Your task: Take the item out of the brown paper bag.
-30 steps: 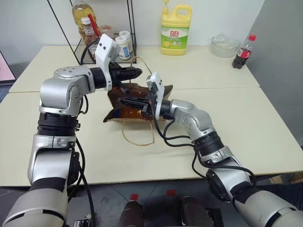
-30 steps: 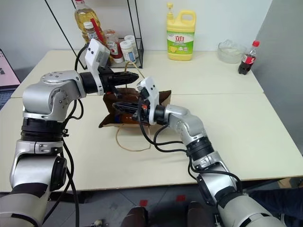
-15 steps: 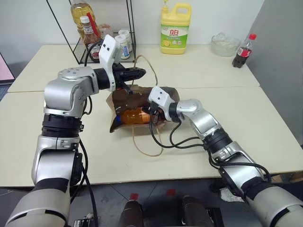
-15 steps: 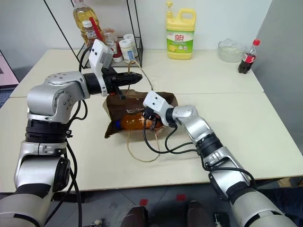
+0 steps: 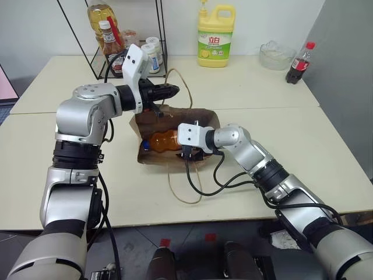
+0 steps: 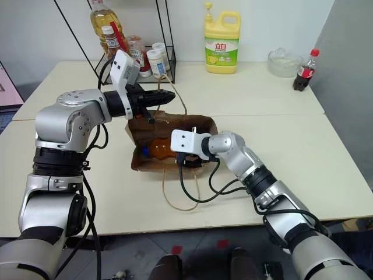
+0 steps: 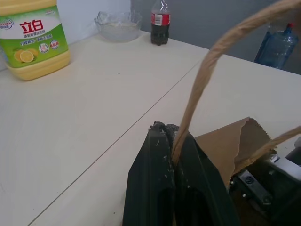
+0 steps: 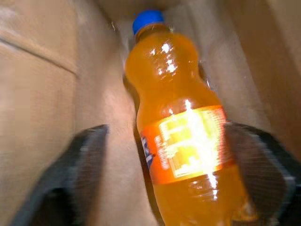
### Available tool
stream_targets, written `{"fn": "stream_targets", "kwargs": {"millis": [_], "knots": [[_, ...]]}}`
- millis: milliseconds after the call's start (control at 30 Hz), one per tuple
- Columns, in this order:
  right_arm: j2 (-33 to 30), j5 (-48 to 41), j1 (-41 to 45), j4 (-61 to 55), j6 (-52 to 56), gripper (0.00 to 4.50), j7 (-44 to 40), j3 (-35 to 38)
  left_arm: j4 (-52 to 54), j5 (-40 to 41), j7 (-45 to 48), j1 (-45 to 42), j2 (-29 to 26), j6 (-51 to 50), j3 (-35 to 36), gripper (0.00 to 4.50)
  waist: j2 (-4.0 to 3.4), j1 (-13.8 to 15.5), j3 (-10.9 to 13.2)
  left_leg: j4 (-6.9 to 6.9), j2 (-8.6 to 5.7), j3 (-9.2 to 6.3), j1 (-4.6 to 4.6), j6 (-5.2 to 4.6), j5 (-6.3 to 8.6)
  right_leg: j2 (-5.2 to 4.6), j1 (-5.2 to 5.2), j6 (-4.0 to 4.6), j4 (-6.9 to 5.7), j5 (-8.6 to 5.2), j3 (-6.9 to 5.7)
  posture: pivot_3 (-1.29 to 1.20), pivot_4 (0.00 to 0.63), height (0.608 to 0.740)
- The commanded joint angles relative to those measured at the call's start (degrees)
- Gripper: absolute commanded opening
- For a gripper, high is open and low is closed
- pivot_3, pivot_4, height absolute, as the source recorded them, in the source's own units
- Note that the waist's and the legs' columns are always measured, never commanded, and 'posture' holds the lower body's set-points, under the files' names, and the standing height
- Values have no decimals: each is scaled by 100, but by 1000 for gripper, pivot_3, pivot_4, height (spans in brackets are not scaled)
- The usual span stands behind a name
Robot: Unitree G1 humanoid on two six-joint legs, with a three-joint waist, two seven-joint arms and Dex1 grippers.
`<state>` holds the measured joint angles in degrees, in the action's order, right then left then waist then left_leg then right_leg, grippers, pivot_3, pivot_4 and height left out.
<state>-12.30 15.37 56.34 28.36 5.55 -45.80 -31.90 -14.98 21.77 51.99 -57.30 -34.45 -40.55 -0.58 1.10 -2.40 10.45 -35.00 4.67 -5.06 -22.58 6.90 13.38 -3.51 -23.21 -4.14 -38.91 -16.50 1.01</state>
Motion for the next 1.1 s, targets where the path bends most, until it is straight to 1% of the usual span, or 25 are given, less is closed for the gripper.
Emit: {"fn": "stream_targets", "kwargs": {"millis": [33,267,433,533,567,600,633,733,867,933,1100], "knots": [[55,505,181,721,-444,4473,294,-243,301,61,-5,-42,-28,54,143,0,1,-2,0,0,0,0,0,0,0,0,0,0,0,0,0,0,150,740],[489,953,762,2142,-1003,4473,834,-323,417,82,-70,32,-7,-8,187,0,1,-63,0,1,0,0,5,0,-1,0,0,1,-4,0,1,0,150,740],[635,1093,982,2664,-1327,4473,1018,-302,486,96,-110,74,-17,-51,209,0,1,-78,-1,1,0,0,8,0,-2,0,1,1,-7,0,2,0,150,740],[656,1032,1001,2733,-1456,3937,933,-226,488,97,-132,84,-44,-59,226,0,0,-78,-1,1,0,0,8,0,-2,0,2,0,-7,0,3,0,150,740],[655,1005,998,2734,-1483,3618,923,-192,490,100,-137,90,-49,-58,228,0,0,-78,-1,1,0,0,8,0,-2,0,2,1,-8,0,3,0,150,740],[651,1001,999,2731,-1513,3429,932,-166,492,101,-140,94,-52,-57,229,0,1,-78,-1,1,0,-1,8,0,-2,0,2,1,-8,0,1,0,150,740],[637,1002,997,2706,-1547,3331,939,-135,500,102,-148,100,-51,-63,232,0,1,-78,-1,1,0,-1,7,0,-2,0,2,1,-7,0,2,0,150,740],[566,986,964,2526,-1666,3320,964,-25,483,73,-177,106,-33,-25,225,0,0,-77,0,1,0,0,6,0,-2,0,2,1,-5,0,2,0,150,740],[170,789,686,1772,-2101,3320,688,174,337,16,-234,37,-10,53,228,0,0,-63,0,1,0,-1,-1,1,-3,0,2,0,-1,0,1,0,150,740],[-47,604,455,1258,-2121,3320,447,316,248,-33,-261,26,-20,104,216,0,0,-62,0,0,-1,-1,-5,1,-3,-1,1,0,4,0,1,0,150,740],[-320,195,-23,208,-2243,3320,127,585,1,-161,-366,-33,51,267,177,0,1,-90,1,2,-1,-1,-6,1,-3,-1,-1,1,6,0,1,0,150,740]]}}
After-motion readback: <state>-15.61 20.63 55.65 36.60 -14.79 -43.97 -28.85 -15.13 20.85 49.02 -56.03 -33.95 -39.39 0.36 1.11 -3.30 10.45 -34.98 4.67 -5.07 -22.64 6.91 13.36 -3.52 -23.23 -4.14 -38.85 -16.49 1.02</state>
